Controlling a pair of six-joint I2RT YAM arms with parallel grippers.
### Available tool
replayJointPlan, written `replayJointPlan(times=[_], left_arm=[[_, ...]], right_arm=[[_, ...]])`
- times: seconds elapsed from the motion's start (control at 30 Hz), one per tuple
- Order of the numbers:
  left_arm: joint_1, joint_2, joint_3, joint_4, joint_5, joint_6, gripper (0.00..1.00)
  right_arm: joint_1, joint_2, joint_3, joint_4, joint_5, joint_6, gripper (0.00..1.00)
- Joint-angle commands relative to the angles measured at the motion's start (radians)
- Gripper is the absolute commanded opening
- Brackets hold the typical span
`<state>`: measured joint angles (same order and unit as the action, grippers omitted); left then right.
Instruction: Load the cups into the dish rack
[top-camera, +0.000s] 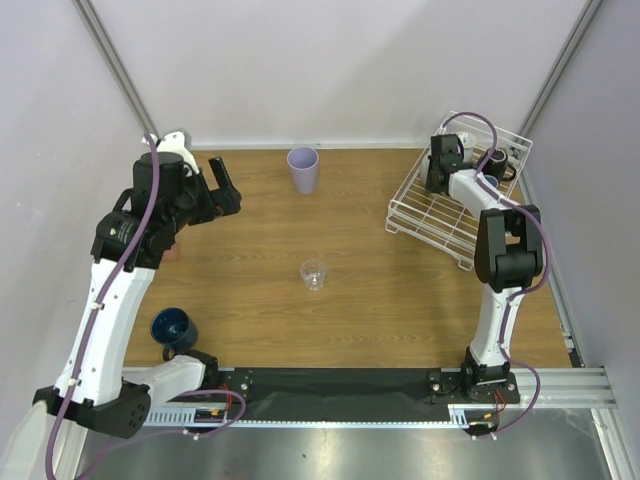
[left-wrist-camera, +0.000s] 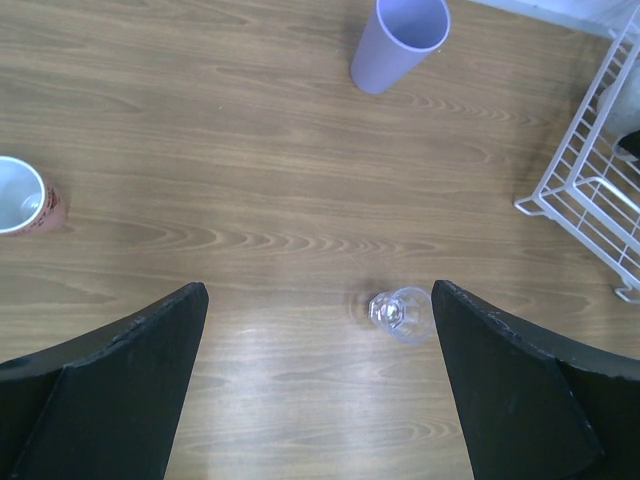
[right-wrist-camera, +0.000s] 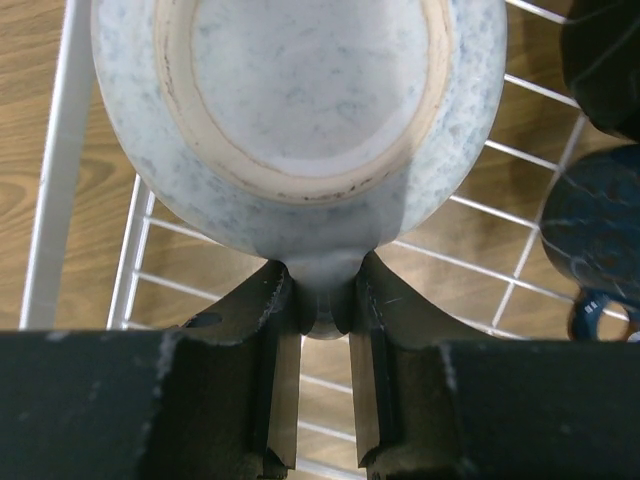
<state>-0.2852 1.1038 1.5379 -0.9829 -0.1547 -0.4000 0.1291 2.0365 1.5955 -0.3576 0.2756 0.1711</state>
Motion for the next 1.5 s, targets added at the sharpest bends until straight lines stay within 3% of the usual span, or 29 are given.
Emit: replayJointPlan(times=[0.0, 0.13, 0.23, 0.27, 0.33, 0.37, 0.43, 0.47, 0.6, 0.77, 0.87, 1.0, 1.1, 1.23, 1.33, 1.47], left_arm=[[0.017, 0.011, 0.053, -0.049, -0.002, -0.008, 1.0], [0.02, 0.011, 0.067, -0.065, 0.017, -0.016, 1.0], [0.021, 0.01, 0.067, -0.072, 0.021, -0.026, 1.0], [0.021, 0.01, 0.067, -0.076, 0.03, -0.03, 1.0], [0.023, 0.016, 0.067, -0.086, 0.037, -0.048, 1.0], [0.023, 0.021, 0.067, -0.089, 0.04, -0.054, 1.0], [0.026, 0.037, 0.074, -0.1, 0.04, -0.08, 1.0], [0.027, 0.047, 0.079, -0.115, 0.04, -0.089, 1.0], [0.029, 0.103, 0.116, -0.168, 0.026, -0.128, 1.0], [0.03, 0.166, 0.14, -0.215, -0.054, -0.18, 1.0], [0.063, 0.217, 0.131, -0.198, -0.063, -0.18, 1.0], [0.155, 0.31, 0.117, -0.203, -0.089, -0.243, 0.94], [0.227, 0.361, 0.09, -0.209, -0.163, -0.319, 0.88], [0.273, 0.441, 0.106, -0.152, -0.258, -0.349, 0.81], [0.33, 0.485, 0.097, -0.145, -0.351, -0.411, 0.75], [0.402, 0.487, 0.005, 0.028, -0.379, -0.413, 0.67]], right_arm=[[-0.003, 0.007, 0.067, 0.12, 0.027, -0.005, 0.0], [0.001, 0.028, 0.083, 0.121, 0.019, -0.016, 0.0], [0.001, 0.04, 0.099, 0.094, 0.028, -0.022, 0.14], [0.003, 0.042, 0.11, 0.083, 0.028, -0.022, 0.26], [0.003, 0.034, 0.112, 0.059, 0.027, -0.01, 0.39], [0.004, 0.03, 0.11, 0.049, 0.031, -0.001, 0.54], [0.006, 0.022, 0.119, 0.014, 0.034, 0.024, 0.67], [0.006, 0.025, 0.133, -0.009, 0.034, 0.033, 0.73], [0.013, -0.012, 0.156, -0.061, 0.022, 0.08, 0.8], [0.027, -0.099, 0.265, -0.289, 0.071, 0.216, 0.84], [0.052, -0.183, 0.301, -0.472, -0.013, 0.298, 0.81], [0.136, -0.355, 0.193, -0.533, -0.315, 0.281, 0.79], [0.219, -0.491, 0.097, -0.54, -0.427, 0.281, 0.78], [0.271, -0.608, 0.026, -0.537, -0.509, 0.272, 0.78], [0.265, -0.662, 0.024, -0.576, -0.483, 0.243, 0.78], [0.225, -0.72, 0.014, -0.613, -0.464, 0.22, 0.78]])
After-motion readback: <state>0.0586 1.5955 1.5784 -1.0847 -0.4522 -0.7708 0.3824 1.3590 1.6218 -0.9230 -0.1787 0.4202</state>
